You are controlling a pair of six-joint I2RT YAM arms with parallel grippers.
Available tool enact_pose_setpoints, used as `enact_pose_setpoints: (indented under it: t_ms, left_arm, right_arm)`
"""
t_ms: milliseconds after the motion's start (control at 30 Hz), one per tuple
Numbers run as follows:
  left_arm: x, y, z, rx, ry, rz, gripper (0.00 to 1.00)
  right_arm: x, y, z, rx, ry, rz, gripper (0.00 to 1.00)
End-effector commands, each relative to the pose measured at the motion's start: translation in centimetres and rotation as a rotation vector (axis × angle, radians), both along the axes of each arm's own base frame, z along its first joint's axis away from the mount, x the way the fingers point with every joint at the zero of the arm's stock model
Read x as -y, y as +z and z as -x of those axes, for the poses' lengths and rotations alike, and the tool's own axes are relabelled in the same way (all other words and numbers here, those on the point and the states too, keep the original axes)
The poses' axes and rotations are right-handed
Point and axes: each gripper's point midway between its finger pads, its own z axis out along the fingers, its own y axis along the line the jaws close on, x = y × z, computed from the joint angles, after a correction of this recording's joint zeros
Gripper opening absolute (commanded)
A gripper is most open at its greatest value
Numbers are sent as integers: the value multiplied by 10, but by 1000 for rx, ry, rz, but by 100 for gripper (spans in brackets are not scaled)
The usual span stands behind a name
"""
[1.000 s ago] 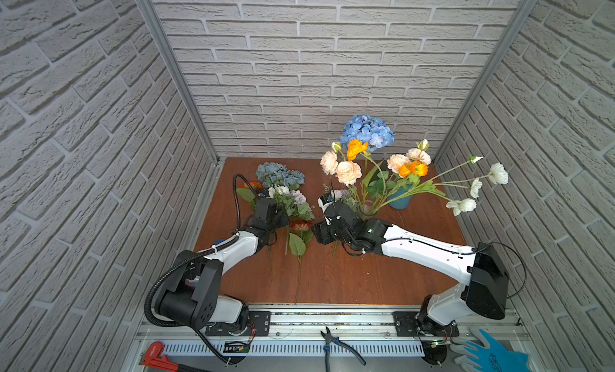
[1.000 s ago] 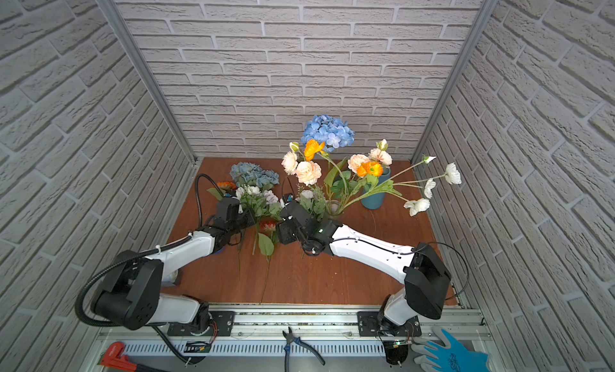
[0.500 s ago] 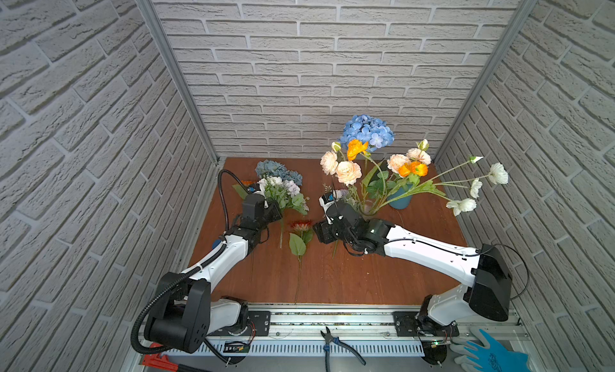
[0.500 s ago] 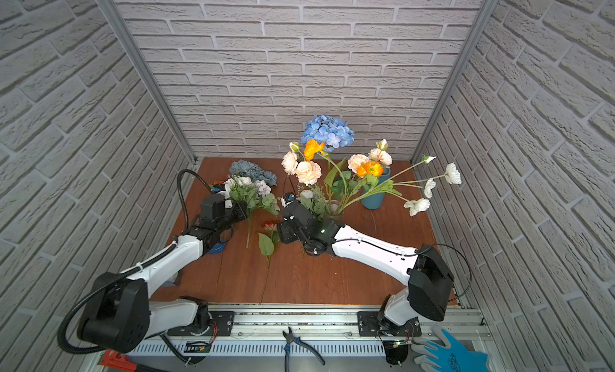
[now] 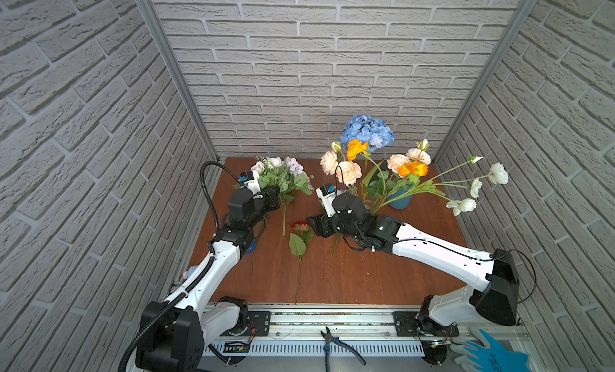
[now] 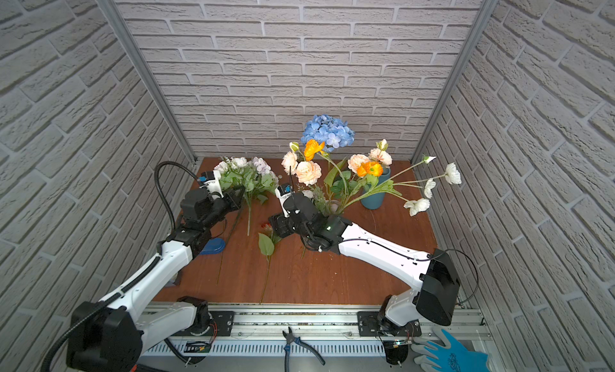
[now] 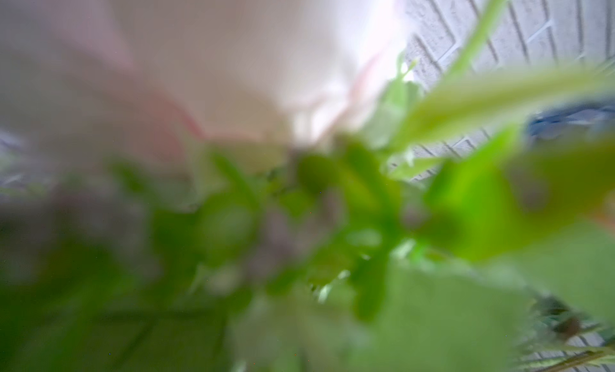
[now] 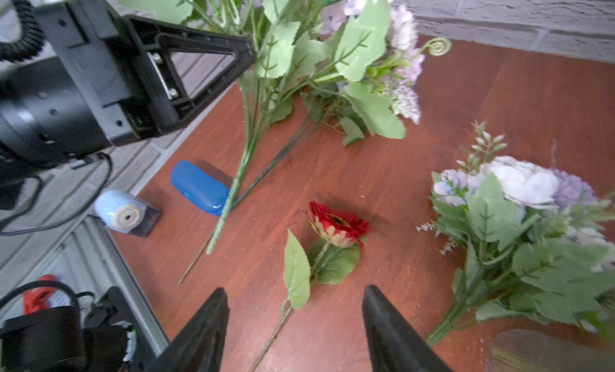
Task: Arrange the flowers into the vase
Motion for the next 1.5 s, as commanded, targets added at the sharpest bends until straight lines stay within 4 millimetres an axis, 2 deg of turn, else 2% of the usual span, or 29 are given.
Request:
enact_pose_setpoints:
  t_ms: [0,233,333,500,633,800,967,1033,1100,1200,1367,1433,1467]
  left_arm:
    - [13,65,9,212,-63,43,0]
    - [35,96,37,357,-158,39,0]
    - [36,101,45,384,-161,43,0]
    - [39,108,55,414,-173,57,0]
    - [43,107,56,411,-187,62,0]
    - [47,101,55,393,-200,64,0]
    - [50,98,55,386,-213,76,0]
    - [52,98,56,387,-220,79,0]
    - [53,98,56,385,-223,81,0]
    - [54,98,57,385,-226,83,0]
    - [56,98,57,383,-233,91,0]
    - [56,98,57,383,-233,93,0]
    - [56,98,57,384,-236,94,0]
  right_arm:
    - [-25,44,4,67,102,-123,68]
    - [-41,53,-12,-6,137,-243,70]
    - [-46,59,-17,-4,150,-279,70]
    - [-53,56,-24,-13,154,-281,67]
    - [-54,61,-28,11,147,-302,63]
    - [-54,73,-29,47,149,-327,53]
    - [-56,72,-32,53,146,-327,41]
    - [-56,71,-33,55,143,-327,35]
    - [-56,71,-34,59,140,-327,23]
    - [-55,71,-34,64,137,-328,16]
    - [-54,70,-34,65,136,-328,8]
    - [-55,69,-34,64,137,-328,9]
    - [-55,68,-34,59,137,-329,13]
